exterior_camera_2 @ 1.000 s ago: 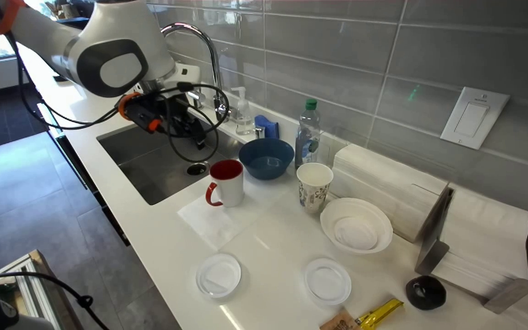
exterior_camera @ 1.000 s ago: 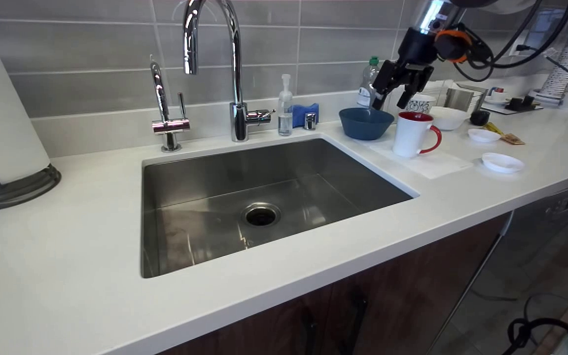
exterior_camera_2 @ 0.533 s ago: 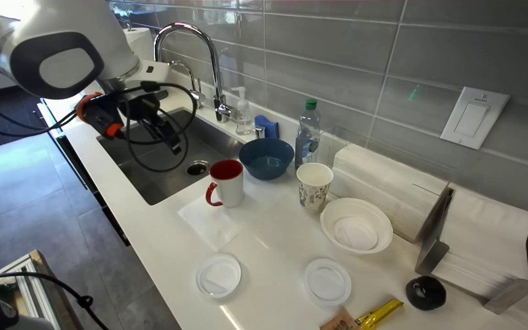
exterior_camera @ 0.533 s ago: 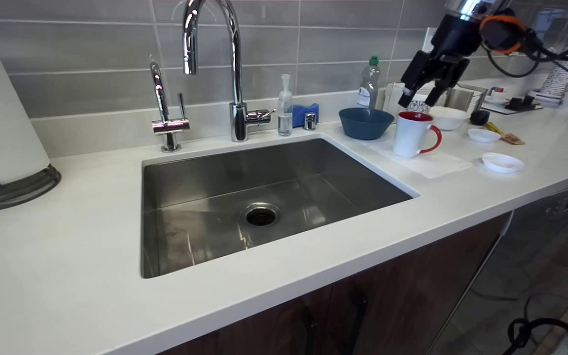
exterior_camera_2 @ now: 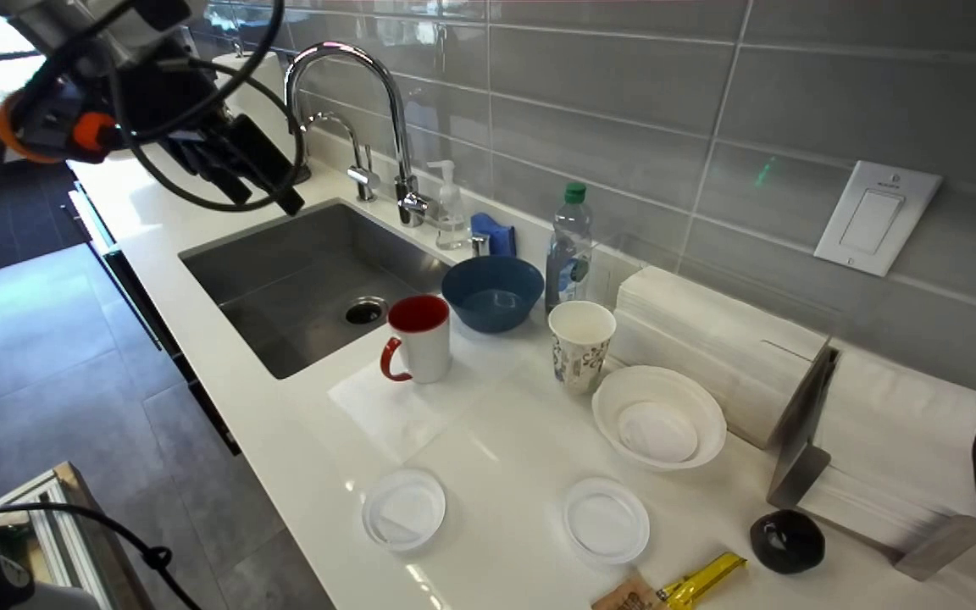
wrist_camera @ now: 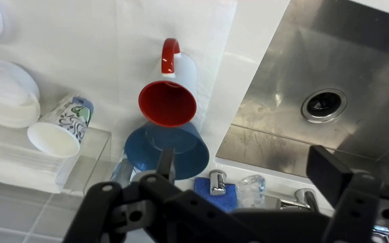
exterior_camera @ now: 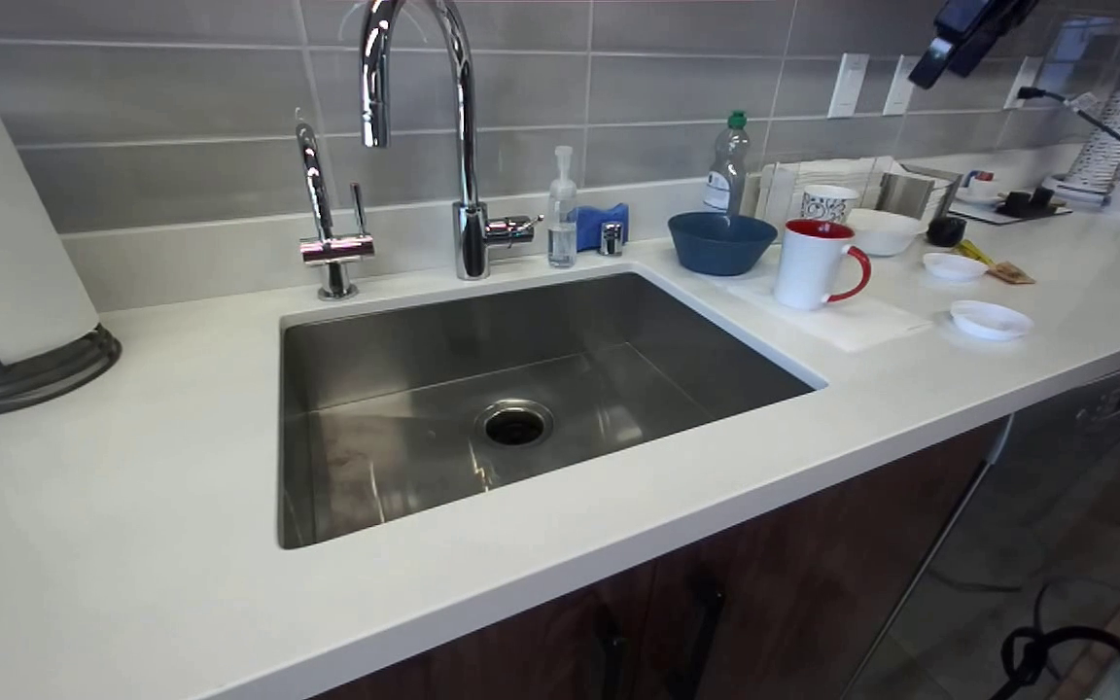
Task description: Pick up the white and red cup from the sink and put it on the white paper towel on the kitchen counter
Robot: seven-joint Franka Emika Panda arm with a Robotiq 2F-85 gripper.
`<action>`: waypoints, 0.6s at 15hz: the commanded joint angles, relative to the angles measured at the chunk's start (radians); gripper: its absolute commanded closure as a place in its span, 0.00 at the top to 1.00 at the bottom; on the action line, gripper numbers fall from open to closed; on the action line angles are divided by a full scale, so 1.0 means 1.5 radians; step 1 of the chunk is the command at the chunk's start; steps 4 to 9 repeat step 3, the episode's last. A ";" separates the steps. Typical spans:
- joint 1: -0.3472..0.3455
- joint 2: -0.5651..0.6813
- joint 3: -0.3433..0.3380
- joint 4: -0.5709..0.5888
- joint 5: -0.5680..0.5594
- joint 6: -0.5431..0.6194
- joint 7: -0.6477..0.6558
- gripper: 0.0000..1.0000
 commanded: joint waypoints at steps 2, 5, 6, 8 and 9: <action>0.019 -0.041 -0.037 0.007 -0.003 -0.046 -0.065 1.00; 0.025 -0.051 -0.051 0.009 -0.002 -0.057 -0.083 1.00; 0.025 -0.051 -0.051 0.009 -0.002 -0.057 -0.083 1.00; 0.025 -0.051 -0.051 0.009 -0.002 -0.057 -0.083 1.00; 0.025 -0.051 -0.051 0.009 -0.002 -0.057 -0.083 1.00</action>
